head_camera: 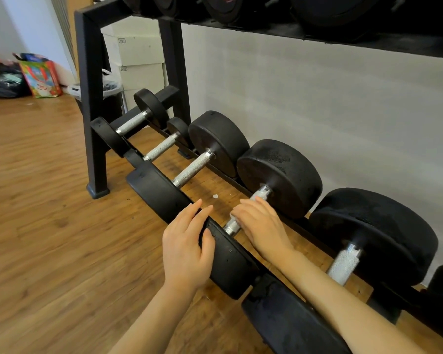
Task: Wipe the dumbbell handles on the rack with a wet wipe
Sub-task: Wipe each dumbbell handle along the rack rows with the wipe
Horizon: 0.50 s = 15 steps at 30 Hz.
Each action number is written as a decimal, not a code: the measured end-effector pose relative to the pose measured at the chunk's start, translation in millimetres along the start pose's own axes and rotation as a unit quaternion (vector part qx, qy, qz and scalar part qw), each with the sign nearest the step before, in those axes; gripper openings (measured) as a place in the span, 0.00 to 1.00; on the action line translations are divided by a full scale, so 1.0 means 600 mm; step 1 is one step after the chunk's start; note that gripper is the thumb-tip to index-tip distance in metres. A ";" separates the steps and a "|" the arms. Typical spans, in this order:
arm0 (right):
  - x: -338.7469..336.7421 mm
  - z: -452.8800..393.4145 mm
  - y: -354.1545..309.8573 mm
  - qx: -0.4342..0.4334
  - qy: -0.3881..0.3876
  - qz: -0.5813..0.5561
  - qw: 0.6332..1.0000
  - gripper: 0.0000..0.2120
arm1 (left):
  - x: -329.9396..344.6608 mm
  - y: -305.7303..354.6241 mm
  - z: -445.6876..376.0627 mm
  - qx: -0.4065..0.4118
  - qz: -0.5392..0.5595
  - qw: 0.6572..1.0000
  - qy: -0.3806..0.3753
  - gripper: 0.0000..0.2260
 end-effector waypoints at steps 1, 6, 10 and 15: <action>0.003 0.001 -0.007 -0.009 -0.013 -0.003 1.000 0.20 | 0.000 0.000 0.000 0.002 0.002 1.000 0.001 0.22; 0.008 0.006 -0.023 -0.043 -0.048 -0.010 0.998 0.22 | 0.000 0.000 0.000 0.008 0.001 1.000 0.004 0.22; -0.006 0.004 0.005 -0.001 0.000 0.007 1.000 0.18 | -0.001 0.003 -0.001 0.009 0.000 1.000 0.002 0.22; -0.006 0.008 -0.001 -0.015 0.013 0.005 1.000 0.17 | -0.002 0.002 -0.001 0.002 0.000 1.000 0.000 0.22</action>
Point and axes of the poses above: each hand's wrist, its own z-axis away from the middle knuckle, its own x-axis out of the palm, y = z × x, the point moved 9 cm from there along -z, towards the middle knuckle, and after that the axes turned 3 degrees about y, right-handed, at the moved point
